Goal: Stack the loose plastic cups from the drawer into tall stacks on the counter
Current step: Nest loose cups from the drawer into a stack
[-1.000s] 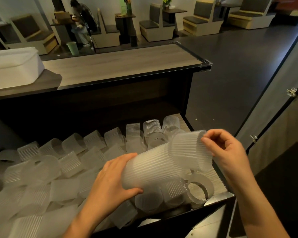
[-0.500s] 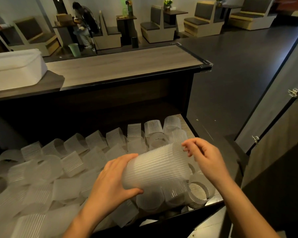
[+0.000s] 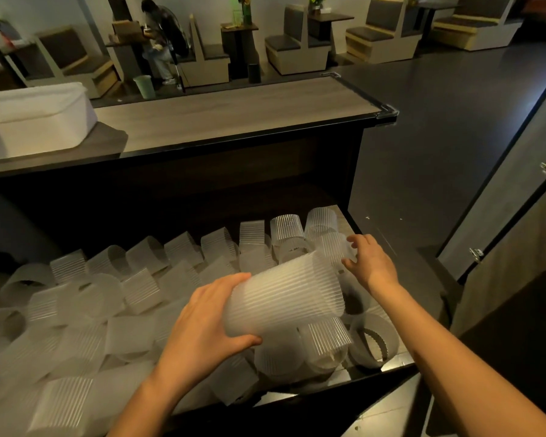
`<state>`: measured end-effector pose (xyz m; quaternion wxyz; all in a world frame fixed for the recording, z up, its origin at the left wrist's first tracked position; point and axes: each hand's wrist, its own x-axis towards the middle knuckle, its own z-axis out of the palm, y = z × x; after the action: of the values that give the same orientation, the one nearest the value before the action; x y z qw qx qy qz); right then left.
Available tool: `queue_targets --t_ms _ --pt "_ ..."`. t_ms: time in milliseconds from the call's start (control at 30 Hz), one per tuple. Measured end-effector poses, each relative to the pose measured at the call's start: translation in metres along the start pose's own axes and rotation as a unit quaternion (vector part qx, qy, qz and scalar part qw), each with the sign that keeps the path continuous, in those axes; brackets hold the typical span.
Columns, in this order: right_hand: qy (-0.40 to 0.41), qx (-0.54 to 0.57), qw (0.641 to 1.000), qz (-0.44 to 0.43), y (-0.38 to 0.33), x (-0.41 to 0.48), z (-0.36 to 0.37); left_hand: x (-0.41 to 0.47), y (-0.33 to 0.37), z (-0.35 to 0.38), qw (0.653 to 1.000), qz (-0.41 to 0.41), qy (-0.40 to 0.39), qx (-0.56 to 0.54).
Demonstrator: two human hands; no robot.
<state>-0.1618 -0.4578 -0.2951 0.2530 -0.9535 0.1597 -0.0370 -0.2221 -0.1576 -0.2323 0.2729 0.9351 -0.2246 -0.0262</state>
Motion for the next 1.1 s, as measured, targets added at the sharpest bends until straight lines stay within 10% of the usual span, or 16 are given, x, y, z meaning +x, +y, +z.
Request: queue_targets --t_ms 433,600,1100 --pt "0.160 0.321 0.933 -0.011 -0.017 -0.010 -0.040 0.001 -0.007 -0.006 1.000 -0.009 0.013 -0.001" --pt "0.068 0.486 0.871 -0.029 -0.031 -0.049 -0.080 0.004 -0.011 -0.004 1.000 -0.006 0.013 -0.005" --pt "0.041 0.331 0.940 -0.072 -0.048 -0.082 -0.068 0.003 -0.010 0.002 1.000 -0.007 0.002 -0.004"
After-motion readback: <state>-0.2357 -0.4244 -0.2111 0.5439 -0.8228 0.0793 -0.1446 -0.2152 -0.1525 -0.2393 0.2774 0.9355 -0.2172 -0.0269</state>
